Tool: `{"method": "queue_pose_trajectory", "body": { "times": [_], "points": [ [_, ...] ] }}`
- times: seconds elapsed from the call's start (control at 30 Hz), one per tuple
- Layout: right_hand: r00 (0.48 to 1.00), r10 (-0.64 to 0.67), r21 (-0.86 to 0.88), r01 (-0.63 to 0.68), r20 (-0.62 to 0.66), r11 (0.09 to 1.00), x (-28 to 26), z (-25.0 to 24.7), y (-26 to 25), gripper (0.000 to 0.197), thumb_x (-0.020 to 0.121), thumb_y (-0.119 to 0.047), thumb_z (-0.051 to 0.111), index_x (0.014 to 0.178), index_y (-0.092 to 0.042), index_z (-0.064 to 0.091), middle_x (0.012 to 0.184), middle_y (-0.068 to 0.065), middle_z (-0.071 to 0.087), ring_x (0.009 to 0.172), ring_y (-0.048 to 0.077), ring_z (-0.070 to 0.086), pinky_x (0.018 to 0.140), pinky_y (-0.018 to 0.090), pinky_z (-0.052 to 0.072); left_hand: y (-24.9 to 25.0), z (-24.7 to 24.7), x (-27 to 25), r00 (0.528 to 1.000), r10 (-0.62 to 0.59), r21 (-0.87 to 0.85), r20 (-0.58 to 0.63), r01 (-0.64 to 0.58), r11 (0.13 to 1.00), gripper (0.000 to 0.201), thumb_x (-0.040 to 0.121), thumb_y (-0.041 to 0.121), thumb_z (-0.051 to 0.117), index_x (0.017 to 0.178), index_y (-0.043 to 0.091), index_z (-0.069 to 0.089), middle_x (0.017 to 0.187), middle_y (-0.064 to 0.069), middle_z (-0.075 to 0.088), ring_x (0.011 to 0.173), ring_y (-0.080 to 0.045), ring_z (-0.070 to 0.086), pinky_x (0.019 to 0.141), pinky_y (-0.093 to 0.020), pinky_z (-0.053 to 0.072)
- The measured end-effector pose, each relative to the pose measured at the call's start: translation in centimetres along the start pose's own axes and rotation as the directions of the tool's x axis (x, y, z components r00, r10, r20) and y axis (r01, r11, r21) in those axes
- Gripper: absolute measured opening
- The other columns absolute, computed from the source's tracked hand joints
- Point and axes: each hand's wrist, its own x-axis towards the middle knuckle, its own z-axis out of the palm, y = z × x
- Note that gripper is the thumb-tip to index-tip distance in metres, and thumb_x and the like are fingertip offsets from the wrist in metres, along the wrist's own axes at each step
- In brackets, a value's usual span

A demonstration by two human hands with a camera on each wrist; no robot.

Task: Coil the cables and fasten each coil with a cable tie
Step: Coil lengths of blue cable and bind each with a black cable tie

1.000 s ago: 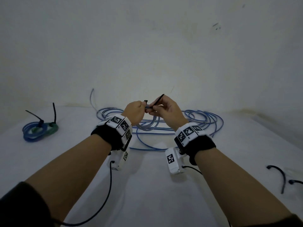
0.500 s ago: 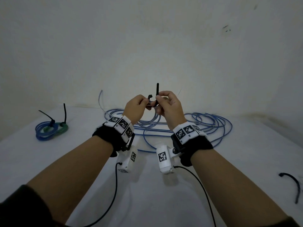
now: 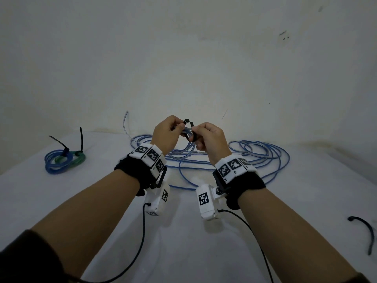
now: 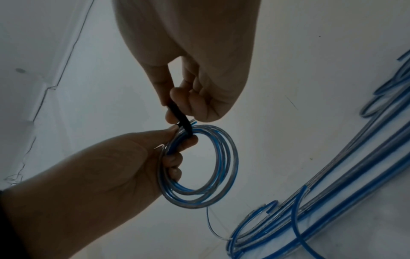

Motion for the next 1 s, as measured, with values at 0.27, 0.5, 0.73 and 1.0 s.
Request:
{"method": "queue_pose_trajectory", "body": {
  "times": [0.27, 0.5, 0.73, 1.0],
  "points": [
    [1.0, 0.013, -0.016, -0.013, 0.007, 1.0, 0.0, -0.1, 0.2, 0.021, 0.088, -0.002, 0.055, 0.067, -0.004, 0.055, 0.055, 0.011, 0.057, 0.037, 0.01, 0.034, 0.039, 0.018, 0.027, 0.1, -0.1, -0.3, 0.998, 0.036, 0.031, 0.044, -0.038, 0.999, 0.008, 0.091, 0.013, 0.053, 0.083, 0.015, 0.056, 0.073, 0.008, 0.06, 0.068, -0.007, 0.052, 0.057, -0.007, 0.036],
    [0.999, 0.037, 0.006, -0.037, 0.006, 0.999, -0.1, 0.0, -0.1, 0.023, 0.088, -0.003, 0.055, 0.066, -0.004, 0.055, 0.055, 0.013, 0.054, 0.034, 0.009, 0.032, 0.035, 0.015, 0.026, 0.4, -0.2, -0.8, 0.994, 0.079, 0.085, 0.077, -0.085, 0.993, 0.007, 0.092, 0.014, 0.053, 0.092, 0.011, 0.059, 0.075, 0.0, 0.062, 0.055, -0.001, 0.046, 0.05, -0.006, 0.032],
    [0.999, 0.049, 0.01, -0.05, 0.003, 0.999, -0.4, -0.2, -0.2, 0.022, 0.089, -0.002, 0.053, 0.067, -0.003, 0.054, 0.059, 0.013, 0.051, 0.033, 0.007, 0.032, 0.036, 0.016, 0.026, 0.8, -0.2, -1.2, 0.99, 0.101, 0.138, 0.103, -0.114, 0.984, 0.007, 0.092, 0.015, 0.053, 0.095, 0.012, 0.058, 0.081, -0.006, 0.066, 0.057, -0.001, 0.048, 0.051, -0.005, 0.033],
    [0.999, -0.024, -0.005, 0.024, -0.049, 1.0, -0.5, -0.5, 0.3, 0.009, 0.091, -0.008, 0.056, 0.1, -0.004, 0.055, 0.064, 0.011, 0.056, 0.041, 0.008, 0.043, 0.047, 0.021, 0.038, 0.9, -0.2, -1.3, 0.947, 0.218, 0.262, 0.234, -0.277, 0.924, 0.005, 0.092, 0.009, 0.048, 0.092, 0.011, 0.054, 0.085, -0.008, 0.07, 0.077, -0.023, 0.063, 0.07, -0.035, 0.05]
  ]
}}
